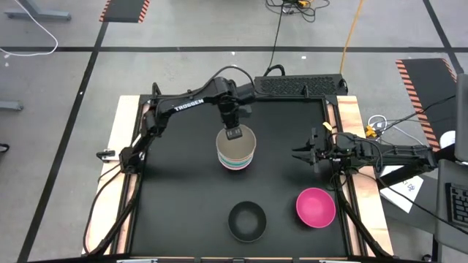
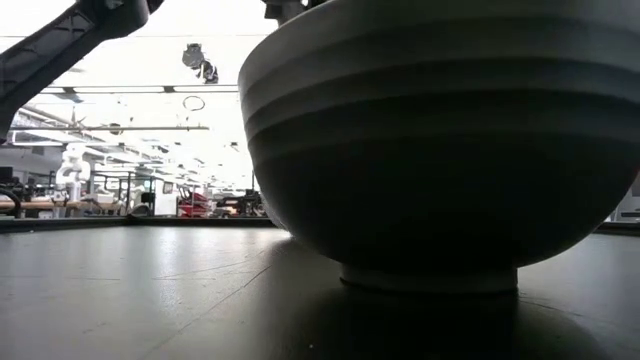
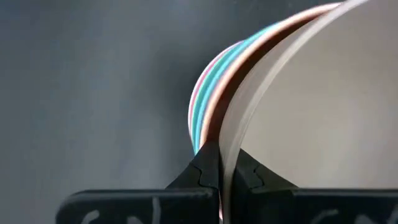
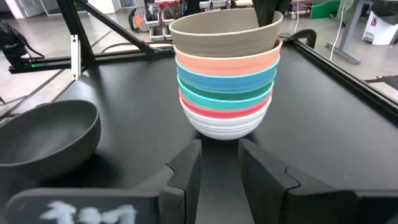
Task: Nest bowls inside each other
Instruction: Stack the gray bowl on top of the light orange bowl
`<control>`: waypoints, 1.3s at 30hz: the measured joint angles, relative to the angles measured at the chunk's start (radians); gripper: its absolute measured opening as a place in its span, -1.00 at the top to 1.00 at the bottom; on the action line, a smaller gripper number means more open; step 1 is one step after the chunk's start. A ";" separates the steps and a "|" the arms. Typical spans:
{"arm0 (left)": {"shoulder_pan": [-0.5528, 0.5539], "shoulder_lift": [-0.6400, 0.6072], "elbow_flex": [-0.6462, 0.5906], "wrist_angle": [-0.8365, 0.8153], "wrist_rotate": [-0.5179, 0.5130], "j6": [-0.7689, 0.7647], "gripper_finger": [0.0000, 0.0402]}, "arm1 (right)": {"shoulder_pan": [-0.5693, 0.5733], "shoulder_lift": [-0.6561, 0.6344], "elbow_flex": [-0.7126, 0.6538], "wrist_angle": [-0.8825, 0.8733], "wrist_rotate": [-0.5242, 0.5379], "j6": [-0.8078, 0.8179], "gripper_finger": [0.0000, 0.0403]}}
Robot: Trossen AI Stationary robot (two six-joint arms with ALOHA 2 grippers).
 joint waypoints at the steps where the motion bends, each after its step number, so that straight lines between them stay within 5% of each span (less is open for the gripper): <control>1: 0.001 0.007 0.000 0.003 0.002 0.003 0.99 | 0.000 0.000 0.000 0.000 0.000 -0.001 0.50; 39: -0.069 0.032 0.001 -0.042 -0.035 -0.045 0.99 | 0.000 0.000 0.000 0.000 0.002 0.009 0.50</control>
